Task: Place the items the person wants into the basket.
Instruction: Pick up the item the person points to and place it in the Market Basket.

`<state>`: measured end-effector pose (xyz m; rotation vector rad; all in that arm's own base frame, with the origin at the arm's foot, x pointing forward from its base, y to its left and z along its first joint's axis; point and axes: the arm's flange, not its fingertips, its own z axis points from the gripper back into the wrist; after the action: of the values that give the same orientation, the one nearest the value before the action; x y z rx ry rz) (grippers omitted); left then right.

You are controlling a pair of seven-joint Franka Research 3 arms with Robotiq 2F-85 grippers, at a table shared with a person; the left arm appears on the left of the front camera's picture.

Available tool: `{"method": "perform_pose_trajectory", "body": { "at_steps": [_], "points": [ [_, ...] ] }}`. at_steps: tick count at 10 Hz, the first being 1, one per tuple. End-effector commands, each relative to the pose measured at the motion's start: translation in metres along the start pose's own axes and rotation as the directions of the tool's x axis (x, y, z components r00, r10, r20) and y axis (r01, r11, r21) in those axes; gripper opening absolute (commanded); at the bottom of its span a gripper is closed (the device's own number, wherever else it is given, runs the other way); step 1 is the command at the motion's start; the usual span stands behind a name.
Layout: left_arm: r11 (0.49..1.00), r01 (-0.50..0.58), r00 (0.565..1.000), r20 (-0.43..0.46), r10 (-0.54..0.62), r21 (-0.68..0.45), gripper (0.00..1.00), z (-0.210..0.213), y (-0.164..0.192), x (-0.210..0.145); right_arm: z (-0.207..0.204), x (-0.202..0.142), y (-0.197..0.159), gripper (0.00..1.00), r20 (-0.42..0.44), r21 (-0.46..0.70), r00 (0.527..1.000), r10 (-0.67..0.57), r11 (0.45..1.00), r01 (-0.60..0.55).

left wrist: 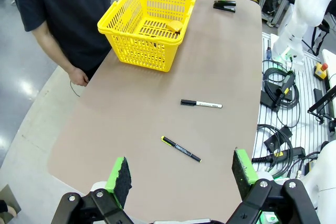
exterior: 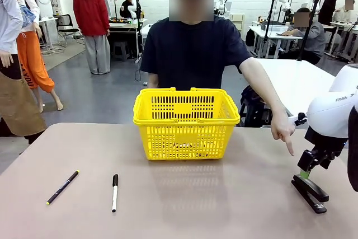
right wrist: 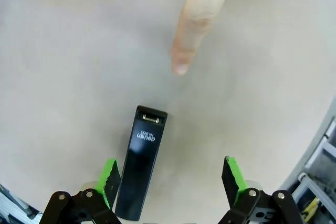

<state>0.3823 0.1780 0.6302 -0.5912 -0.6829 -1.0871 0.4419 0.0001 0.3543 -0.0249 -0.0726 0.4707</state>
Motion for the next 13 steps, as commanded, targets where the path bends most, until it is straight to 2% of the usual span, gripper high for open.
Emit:
{"method": "perform_pose_trajectory", "body": {
  "at_steps": [1, 5, 7, 8, 9, 10, 11, 13],
  "points": [
    [1.0, 0.019, 1.0, 0.022, -0.019, -0.002, 1.0, 0.0, -0.001, 0.0, -0.007, 0.012, -0.001, 1.0, -0.018, -0.006, 1.0, -0.012, 1.0, 0.012],
    [1.0, 0.019, 1.0, 0.022, -0.019, -0.002, 1.0, 0.0, -0.001, 0.0, -0.03, 0.013, 0.004, 1.0, -0.094, 0.033, 0.995, 0.017, 0.999, -0.014],
    [1.0, 0.019, 1.0, 0.022, -0.019, -0.002, 1.0, 0.0, -0.001, 0.0, -0.034, 0.011, 0.008, 1.0, -0.107, 0.032, 0.994, 0.034, 0.999, -0.031],
    [1.0, 0.019, 1.0, 0.022, -0.019, -0.002, 1.0, 0.0, -0.001, 0.0, -0.034, 0.009, 0.008, 1.0, -0.105, 0.043, 0.991, 0.078, 0.996, -0.074],
    [1.0, 0.019, 1.0, 0.022, -0.019, -0.002, 1.0, 0.0, -0.001, 0.0, -0.033, 0.009, 0.01, 1.0, -0.11, 0.048, 0.992, 0.057, 0.997, -0.052],
    [1.0, 0.019, 1.0, 0.022, -0.019, -0.002, 1.0, 0.0, -0.001, 0.0, -0.027, 0.004, 0.012, 1.0, -0.12, 0.096, 0.988, 0.097, 0.992, -0.086],
    [1.0, 0.019, 1.0, 0.022, -0.019, -0.002, 1.0, 0.0, -0.001, 0.0, -0.036, 0.007, 0.01, 1.0, -0.096, 0.048, 0.995, 0.042, 0.998, -0.037],
    [1.0, 0.019, 1.0, 0.022, -0.019, -0.002, 1.0, 0.0, -0.001, 0.0, -0.036, 0.007, 0.01, 1.0, -0.096, 0.048, 0.995, 0.042, 0.998, -0.037]
  ]
}}
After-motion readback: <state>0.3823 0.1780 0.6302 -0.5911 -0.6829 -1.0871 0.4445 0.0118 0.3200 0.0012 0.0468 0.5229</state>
